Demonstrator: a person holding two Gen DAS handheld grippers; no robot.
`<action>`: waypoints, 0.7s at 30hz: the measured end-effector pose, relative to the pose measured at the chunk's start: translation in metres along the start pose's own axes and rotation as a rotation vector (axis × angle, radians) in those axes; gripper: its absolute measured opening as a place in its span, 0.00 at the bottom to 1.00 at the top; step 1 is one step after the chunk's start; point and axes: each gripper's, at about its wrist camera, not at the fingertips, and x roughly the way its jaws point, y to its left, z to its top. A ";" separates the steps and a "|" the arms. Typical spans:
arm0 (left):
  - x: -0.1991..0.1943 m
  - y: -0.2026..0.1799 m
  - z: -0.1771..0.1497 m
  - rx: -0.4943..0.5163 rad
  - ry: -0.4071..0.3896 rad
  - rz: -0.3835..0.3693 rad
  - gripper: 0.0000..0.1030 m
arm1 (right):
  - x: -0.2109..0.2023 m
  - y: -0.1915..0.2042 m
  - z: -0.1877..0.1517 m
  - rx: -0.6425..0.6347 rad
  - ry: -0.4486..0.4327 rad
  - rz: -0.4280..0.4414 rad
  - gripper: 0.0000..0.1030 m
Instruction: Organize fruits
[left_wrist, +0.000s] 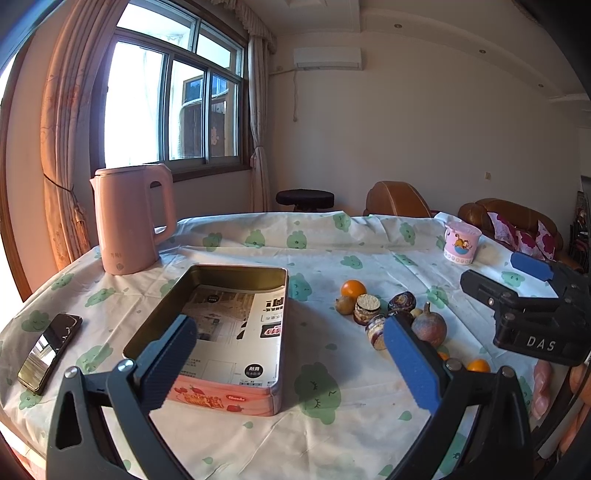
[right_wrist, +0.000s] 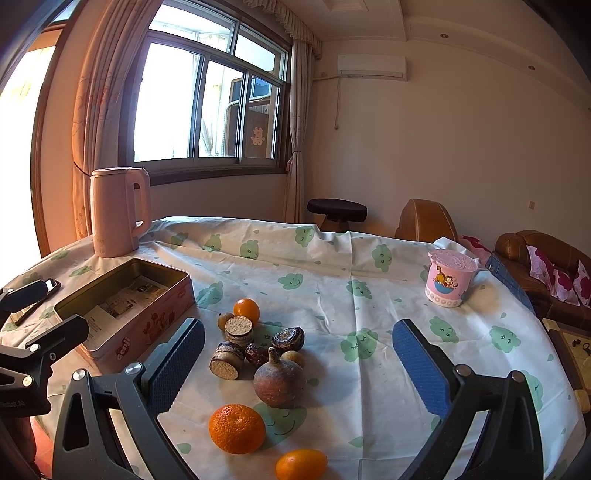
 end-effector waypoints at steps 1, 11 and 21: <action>0.000 0.000 -0.001 0.000 0.001 -0.001 1.00 | 0.000 0.000 0.000 0.000 0.000 -0.001 0.99; 0.016 -0.018 -0.011 0.020 0.059 -0.047 1.00 | -0.005 -0.017 -0.023 -0.011 0.011 0.010 0.99; 0.028 -0.046 -0.024 0.047 0.123 -0.149 1.00 | -0.016 -0.031 -0.066 -0.034 0.067 0.032 0.99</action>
